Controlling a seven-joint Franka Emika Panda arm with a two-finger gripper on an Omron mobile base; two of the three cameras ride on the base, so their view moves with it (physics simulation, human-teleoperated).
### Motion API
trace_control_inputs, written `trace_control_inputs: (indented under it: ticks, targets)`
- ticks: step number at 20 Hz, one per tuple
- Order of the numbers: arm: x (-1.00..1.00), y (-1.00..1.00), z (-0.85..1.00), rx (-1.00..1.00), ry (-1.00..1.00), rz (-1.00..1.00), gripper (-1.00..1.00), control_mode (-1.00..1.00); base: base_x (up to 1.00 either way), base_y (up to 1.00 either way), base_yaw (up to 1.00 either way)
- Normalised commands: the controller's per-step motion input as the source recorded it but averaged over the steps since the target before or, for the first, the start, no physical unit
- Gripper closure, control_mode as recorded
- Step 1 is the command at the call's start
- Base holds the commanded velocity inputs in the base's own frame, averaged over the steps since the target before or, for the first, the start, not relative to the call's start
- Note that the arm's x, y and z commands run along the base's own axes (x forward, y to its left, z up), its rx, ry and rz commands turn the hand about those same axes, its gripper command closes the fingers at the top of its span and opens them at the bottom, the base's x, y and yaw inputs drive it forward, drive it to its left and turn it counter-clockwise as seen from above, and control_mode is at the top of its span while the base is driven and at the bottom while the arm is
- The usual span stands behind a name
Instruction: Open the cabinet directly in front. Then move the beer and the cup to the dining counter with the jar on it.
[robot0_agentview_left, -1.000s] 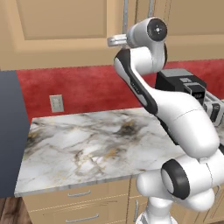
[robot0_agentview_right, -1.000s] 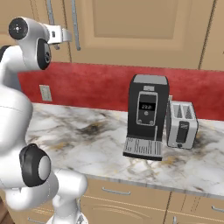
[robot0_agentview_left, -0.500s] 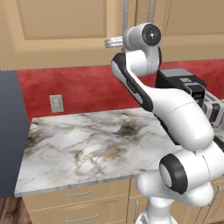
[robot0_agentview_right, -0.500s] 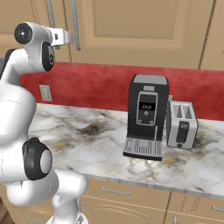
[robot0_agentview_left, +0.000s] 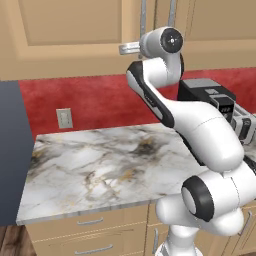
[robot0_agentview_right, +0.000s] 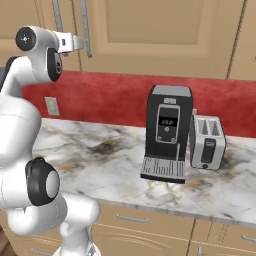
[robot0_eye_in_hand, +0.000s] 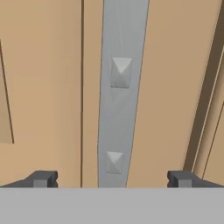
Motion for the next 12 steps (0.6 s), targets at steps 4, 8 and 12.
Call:
trace_control_inputs:
  ticks: [4,8,12]
  targets:
    - [0.14,0.00,-0.04,0.00,-0.08,0.00,1.00,-1.00,0.00,0.00,0.00]
    - [0.00,0.18,0.00,0.12,-0.01,0.13,1.00,-1.00,0.00,0.00,0.00]
    - [0.00,0.50,0.00,0.19,0.04,0.23,1.00,-1.00,0.00,0.00,0.00]
